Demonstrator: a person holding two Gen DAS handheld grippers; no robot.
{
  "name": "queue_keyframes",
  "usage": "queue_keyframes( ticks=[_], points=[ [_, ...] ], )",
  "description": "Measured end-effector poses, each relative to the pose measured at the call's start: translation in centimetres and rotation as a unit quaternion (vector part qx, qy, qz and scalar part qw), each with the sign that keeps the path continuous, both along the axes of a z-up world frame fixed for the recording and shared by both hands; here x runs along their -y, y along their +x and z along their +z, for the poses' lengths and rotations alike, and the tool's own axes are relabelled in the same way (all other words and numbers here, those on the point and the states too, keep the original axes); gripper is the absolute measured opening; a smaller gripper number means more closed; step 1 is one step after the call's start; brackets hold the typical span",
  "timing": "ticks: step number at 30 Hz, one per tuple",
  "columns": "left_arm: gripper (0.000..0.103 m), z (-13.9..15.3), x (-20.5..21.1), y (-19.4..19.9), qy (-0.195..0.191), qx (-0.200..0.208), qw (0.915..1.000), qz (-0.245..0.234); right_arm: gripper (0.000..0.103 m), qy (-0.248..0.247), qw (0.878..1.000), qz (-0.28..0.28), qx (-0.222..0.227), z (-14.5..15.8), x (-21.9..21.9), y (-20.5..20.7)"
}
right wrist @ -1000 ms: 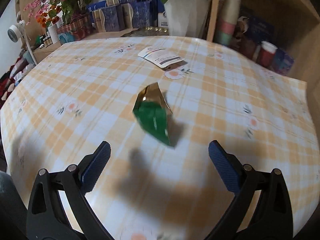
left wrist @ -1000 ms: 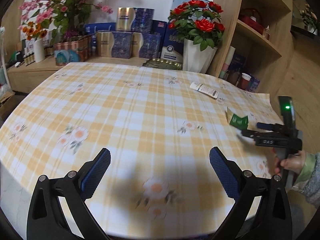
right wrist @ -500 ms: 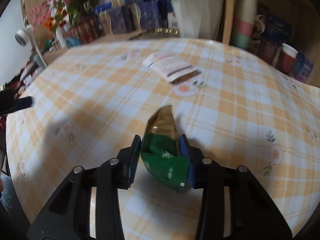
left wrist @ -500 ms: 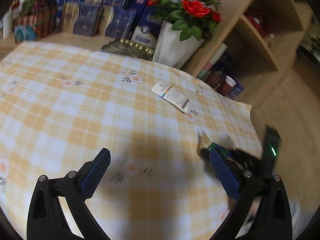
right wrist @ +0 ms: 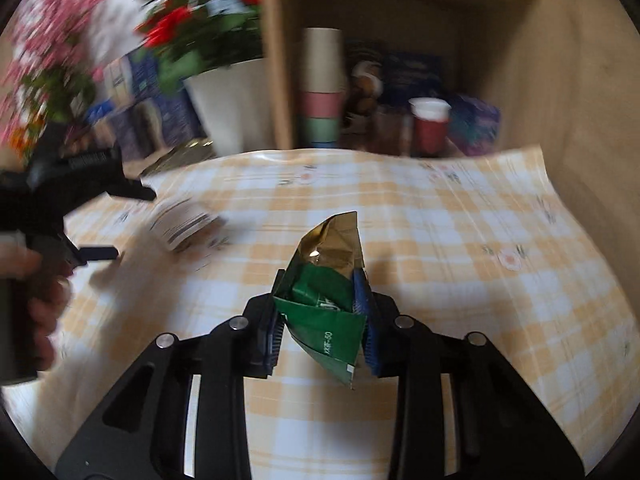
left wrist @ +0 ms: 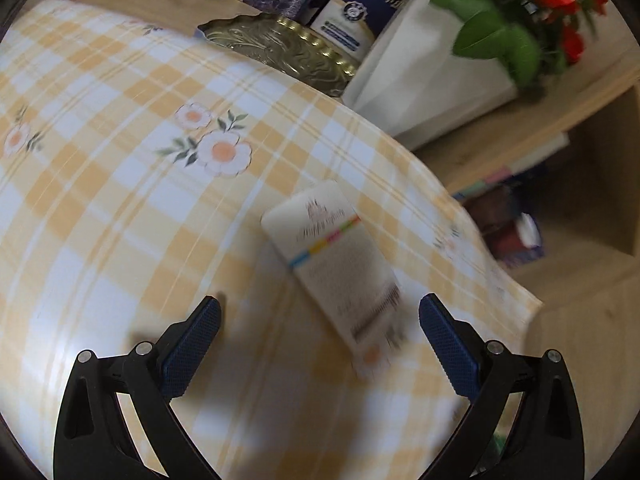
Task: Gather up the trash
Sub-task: 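Grasp the white Happy infinity card with the left tool while the right holds the wrapper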
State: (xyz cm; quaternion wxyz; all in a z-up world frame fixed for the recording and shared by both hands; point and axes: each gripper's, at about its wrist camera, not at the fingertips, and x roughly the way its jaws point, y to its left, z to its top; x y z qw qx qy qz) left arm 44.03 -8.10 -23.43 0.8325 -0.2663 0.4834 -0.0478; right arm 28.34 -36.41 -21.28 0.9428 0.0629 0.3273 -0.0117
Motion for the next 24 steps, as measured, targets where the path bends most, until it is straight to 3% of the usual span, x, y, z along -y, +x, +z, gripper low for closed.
queue_keyframes(
  ticks=[3,8,14,18,24],
  points=[
    [0.097,0.1,1.8,1.9,0.034,0.001,0.9994,0.008,0.035,0.039,0.999,-0.015,0.001,-0.6,1.8,0.0],
    [0.097,-0.2,4.1,3.4,0.105,-0.002,0.9942,0.026,0.035,0.035,0.999,-0.011,-0.009,-0.8,1.7,0.3],
    [0.097,-0.9,6.7,4.6,0.197,0.002,0.9794,0.043,0.035,0.067,0.998,-0.019,-0.007,-1.0,2.6,-0.1],
    [0.097,-1.7,8.6,5.0,0.269,-0.002,0.9628,0.024,0.035,0.078,0.997,-0.021,-0.012,-1.3,2.9,0.0],
    [0.098,-1.9,8.6,4.8,0.275,0.008,0.9609,0.027,0.035,0.076,0.997,-0.013,-0.009,-1.2,2.7,-0.1]
  ],
)
